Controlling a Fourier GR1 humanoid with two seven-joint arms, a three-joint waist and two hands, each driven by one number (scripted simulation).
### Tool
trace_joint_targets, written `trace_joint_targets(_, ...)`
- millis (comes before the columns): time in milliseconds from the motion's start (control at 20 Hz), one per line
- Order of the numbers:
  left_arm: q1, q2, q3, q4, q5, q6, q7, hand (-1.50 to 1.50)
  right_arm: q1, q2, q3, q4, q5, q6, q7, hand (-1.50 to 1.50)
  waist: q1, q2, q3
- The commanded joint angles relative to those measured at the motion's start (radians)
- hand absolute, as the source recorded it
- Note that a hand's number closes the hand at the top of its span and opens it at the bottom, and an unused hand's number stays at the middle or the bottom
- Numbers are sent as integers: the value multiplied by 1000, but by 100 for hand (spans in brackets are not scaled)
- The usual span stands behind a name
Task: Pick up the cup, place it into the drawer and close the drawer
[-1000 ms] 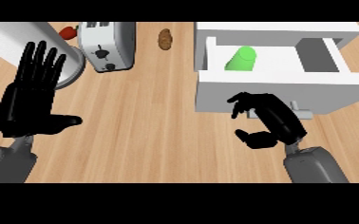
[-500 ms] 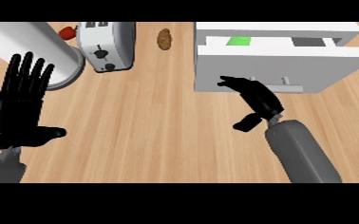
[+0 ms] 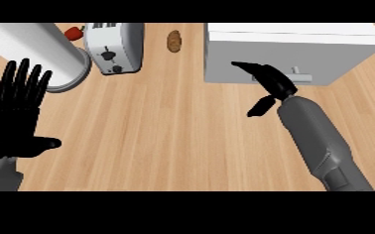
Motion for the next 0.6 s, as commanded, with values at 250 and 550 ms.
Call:
trace_joint_targets(250,13,-23,0,-30,-19,-13,12,-150,-175,-83,-76,299,7,3,-72,-150,31,23,6)
trace_joint_targets(550,-20,-30,-7,0,-28,-27,20,-150,-234,-138,-104,354,-7,35,-104,-150,46,32,7)
